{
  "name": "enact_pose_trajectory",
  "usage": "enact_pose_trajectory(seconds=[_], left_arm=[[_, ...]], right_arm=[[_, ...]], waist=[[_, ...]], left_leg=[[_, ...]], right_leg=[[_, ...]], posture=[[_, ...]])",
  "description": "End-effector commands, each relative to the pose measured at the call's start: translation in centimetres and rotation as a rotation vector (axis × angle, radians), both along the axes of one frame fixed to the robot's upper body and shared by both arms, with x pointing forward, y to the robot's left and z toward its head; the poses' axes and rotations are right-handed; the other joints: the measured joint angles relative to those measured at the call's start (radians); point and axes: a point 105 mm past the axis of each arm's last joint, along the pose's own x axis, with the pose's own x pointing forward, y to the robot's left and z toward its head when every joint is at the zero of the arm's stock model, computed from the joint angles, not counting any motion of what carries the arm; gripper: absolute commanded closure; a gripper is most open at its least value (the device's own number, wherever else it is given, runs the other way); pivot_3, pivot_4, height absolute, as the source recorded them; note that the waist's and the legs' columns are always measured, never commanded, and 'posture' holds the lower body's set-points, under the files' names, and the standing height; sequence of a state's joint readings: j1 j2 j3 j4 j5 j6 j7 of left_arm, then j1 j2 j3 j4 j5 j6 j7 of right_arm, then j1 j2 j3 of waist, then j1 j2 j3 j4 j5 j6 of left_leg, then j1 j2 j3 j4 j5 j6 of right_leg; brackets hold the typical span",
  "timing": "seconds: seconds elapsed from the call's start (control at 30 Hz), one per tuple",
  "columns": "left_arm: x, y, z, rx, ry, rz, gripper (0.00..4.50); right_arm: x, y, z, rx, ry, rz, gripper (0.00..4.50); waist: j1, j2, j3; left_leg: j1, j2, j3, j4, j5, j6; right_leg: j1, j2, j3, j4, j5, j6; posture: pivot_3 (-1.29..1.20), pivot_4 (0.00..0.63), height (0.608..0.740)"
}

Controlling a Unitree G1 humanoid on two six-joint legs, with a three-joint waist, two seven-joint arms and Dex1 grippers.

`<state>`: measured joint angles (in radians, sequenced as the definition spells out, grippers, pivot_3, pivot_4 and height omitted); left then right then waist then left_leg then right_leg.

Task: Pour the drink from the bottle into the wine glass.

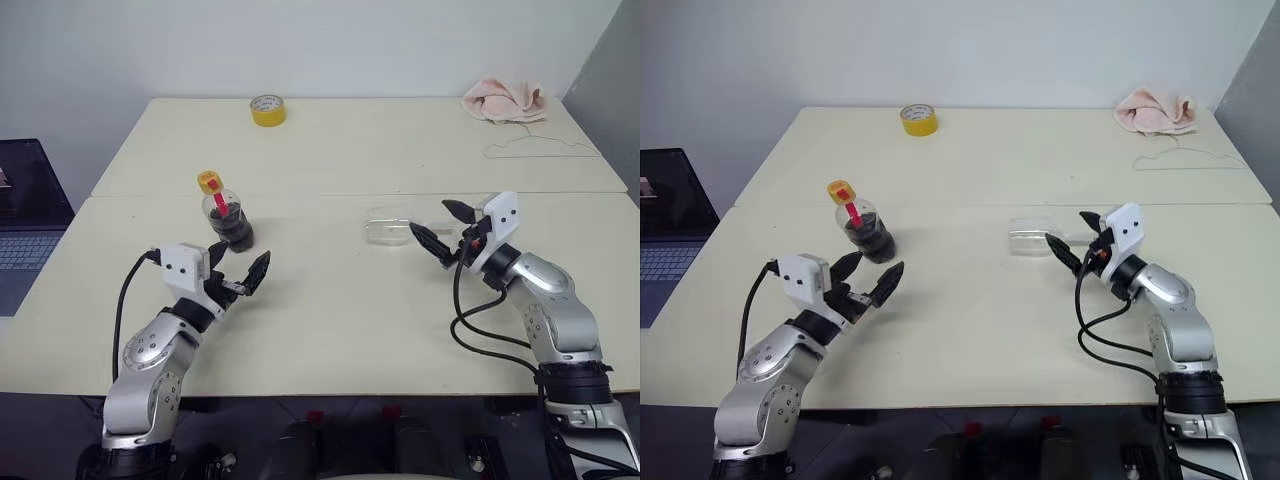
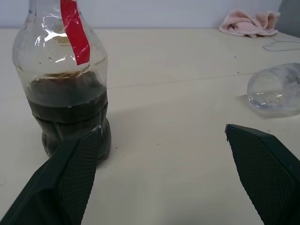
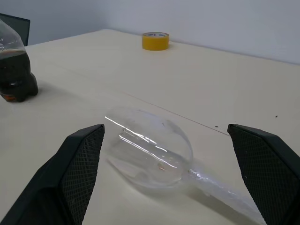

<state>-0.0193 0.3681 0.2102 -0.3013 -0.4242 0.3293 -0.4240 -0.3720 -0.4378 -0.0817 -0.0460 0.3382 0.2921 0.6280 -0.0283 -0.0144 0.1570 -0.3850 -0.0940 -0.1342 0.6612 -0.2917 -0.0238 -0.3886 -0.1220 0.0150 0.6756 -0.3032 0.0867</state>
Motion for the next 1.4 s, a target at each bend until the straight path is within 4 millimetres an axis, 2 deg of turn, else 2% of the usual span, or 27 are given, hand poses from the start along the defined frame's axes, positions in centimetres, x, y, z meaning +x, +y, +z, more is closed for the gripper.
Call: enact_pose_trajectory(seconds=[0.03,0.27,0.4,0.67,0.87,1.07,1.4], left_arm=[[-0.3,0.6,1.3,0.023,-0.055,0.019,0.04],[-0.2,0.9,1.8,0.011,-0.092,0.041,0.04],[-0.1,1.8,1.8,-0.002,-0.100,0.080,0.04],[0.9,2.5,0.7,0.005,-0.045,0.161,0.04],[1.7,2.7,0.8,-0.011,-0.042,0.201,0.04],[2.6,3.4,1.1,0.000,-0.049,0.224,0.04],[5.2,3.4,1.5,0.038,-0.070,0.205,0.04]], right_arm=[[-0.4,-0.4,2.0,0.011,-0.072,0.001,0.01],[-0.4,-0.1,2.1,0.015,-0.077,0.010,0.01],[-1.5,2.5,3.0,0.005,-0.087,0.143,0.01],[-3.9,6.4,3.1,-0.054,-0.050,0.359,0.01],[-5.1,8.0,2.8,-0.059,-0.018,0.439,0.01],[-5.6,8.4,2.2,-0.072,0.005,0.469,0.01],[-5.5,8.4,2.1,-0.070,0.003,0.452,0.01]], waist=[[0.000,0.000,0.000],[0.000,0.000,0.000],[0.000,0.000,0.000],[0.001,-0.001,0.000],[0.002,-0.001,0.001],[0.002,-0.002,0.001],[0.002,-0.002,0.001]], left_leg=[[0.000,0.000,0.000,0.000,0.000,0.000],[0.000,0.000,0.000,0.000,0.000,0.000],[0.000,0.000,0.000,0.000,0.000,0.000],[0.000,0.000,0.000,0.000,0.000,0.000],[0.000,0.000,-0.001,0.001,0.000,0.000],[0.000,0.000,-0.001,0.001,0.000,0.000],[0.000,0.000,-0.001,0.001,0.000,0.000]], right_leg=[[0.000,0.000,0.000,0.000,0.000,0.000],[0.000,0.000,0.000,0.000,0.000,0.000],[0.000,0.000,0.000,0.000,0.000,0.000],[0.000,0.000,0.000,0.000,0.000,0.000],[0.000,0.000,-0.001,0.000,0.000,0.000],[0.000,0.000,-0.001,0.000,0.000,0.000],[0.000,0.000,-0.001,0.000,0.000,0.000]], posture=[[0.00,0.150,0.740],[0.00,0.150,0.740],[0.00,0.150,0.740],[0.00,0.150,0.740],[0.00,0.150,0.740],[0.00,0.150,0.740],[0.00,0.150,0.740]])
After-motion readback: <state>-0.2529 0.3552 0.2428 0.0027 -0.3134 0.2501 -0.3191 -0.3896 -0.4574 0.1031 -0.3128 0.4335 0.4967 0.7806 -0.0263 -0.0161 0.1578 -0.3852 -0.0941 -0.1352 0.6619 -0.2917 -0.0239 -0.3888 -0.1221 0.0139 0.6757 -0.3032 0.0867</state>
